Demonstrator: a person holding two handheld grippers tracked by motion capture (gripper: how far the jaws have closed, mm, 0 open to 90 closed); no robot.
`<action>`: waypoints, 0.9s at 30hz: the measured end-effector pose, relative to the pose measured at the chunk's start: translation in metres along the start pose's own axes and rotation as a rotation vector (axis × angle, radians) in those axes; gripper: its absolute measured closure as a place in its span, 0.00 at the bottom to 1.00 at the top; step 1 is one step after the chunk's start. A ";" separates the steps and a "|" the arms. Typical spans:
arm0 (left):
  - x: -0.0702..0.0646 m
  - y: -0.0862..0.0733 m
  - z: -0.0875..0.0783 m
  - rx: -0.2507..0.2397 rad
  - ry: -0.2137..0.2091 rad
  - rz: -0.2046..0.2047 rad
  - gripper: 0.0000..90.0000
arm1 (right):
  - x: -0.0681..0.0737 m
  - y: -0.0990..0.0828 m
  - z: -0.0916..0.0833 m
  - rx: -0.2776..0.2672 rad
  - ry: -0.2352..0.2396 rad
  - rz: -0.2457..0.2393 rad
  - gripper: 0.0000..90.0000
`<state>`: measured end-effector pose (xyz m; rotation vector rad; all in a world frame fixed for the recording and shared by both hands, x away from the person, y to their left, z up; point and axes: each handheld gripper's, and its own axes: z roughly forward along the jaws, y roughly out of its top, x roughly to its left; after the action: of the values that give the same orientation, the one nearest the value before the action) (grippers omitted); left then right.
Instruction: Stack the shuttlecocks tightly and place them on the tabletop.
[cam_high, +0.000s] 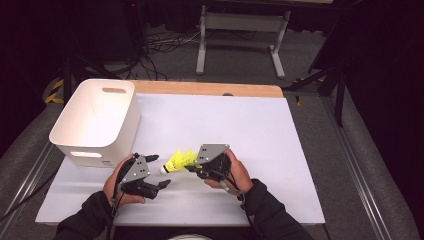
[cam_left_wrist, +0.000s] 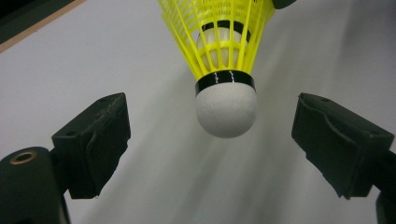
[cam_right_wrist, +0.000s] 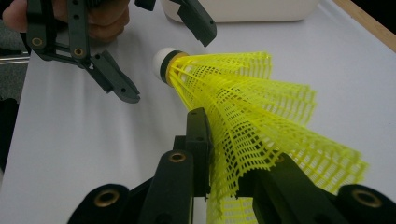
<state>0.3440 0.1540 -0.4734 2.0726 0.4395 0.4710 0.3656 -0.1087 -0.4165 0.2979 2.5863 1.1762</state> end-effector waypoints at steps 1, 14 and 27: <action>0.000 0.001 0.001 0.003 -0.002 0.005 0.14 | 0.000 0.000 0.000 -0.001 0.001 0.000 0.91; 0.002 0.002 0.005 0.001 -0.028 0.013 0.13 | -0.001 0.000 -0.002 -0.003 -0.003 -0.001 0.91; 0.004 0.003 0.007 0.002 -0.028 0.005 0.12 | -0.002 0.003 -0.005 -0.006 -0.004 -0.018 0.91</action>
<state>0.3514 0.1492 -0.4738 2.0797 0.4186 0.4445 0.3658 -0.1109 -0.4109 0.2748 2.5760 1.1758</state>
